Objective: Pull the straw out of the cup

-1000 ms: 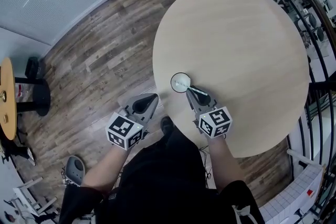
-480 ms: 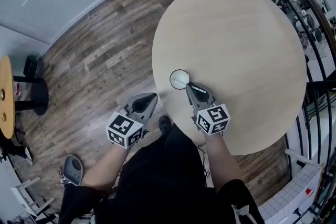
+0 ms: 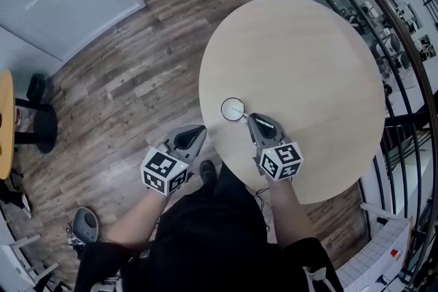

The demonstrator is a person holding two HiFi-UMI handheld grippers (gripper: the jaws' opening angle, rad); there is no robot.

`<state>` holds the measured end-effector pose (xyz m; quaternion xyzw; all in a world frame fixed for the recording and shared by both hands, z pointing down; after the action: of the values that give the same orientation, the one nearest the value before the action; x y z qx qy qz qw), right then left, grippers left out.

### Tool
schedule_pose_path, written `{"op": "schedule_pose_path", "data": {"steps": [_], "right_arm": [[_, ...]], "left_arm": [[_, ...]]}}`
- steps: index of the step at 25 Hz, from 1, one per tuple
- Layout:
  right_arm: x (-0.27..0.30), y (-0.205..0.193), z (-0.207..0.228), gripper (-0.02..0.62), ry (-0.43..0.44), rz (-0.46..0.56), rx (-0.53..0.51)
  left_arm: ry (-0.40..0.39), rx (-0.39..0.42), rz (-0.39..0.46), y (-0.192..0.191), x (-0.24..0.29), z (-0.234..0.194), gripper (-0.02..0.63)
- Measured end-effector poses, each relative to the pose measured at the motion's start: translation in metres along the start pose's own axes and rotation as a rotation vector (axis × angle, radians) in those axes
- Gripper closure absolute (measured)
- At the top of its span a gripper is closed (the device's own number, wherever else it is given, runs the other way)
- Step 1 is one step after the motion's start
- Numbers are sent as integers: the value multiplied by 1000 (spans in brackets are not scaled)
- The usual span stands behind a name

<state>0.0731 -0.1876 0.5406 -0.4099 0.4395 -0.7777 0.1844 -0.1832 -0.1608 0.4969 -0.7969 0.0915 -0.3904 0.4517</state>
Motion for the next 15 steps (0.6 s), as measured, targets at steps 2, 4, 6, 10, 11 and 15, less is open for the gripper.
{"op": "schedule_pose_path", "data": {"steps": [2,4,6,10,11,15], "right_arm": [[-6,8,-8,557,-4,6,-5],[-15,15,-16,557,-11,12,-9],[-25,20,-22,557,-15,17,-14],[-48,26,-37,557,8,28,-25],[-54,28,-41,557,16,30,-28],[-68,42,-61,557,44,52,-39]], "left_arm": [[-2,5,15,1,-8,0,600],[0,18,32,2,-15,2,600],[3,34,52,5,-21,4,600],[7,58,81,8,-30,13,600],[6,60,87,7,-33,16,600],[-6,66,95,5,-41,21,600]]}}
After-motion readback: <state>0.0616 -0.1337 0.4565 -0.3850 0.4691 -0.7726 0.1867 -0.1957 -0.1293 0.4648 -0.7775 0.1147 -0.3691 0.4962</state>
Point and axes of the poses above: the fingertips, and each gripper's own axes: x forward along the fingers, z to its right, y out of its top, the point moved 10 cm from there along -x, backward along the fingers, and after that the axes turned 9 degrees about -z, right-handed, at the moved point
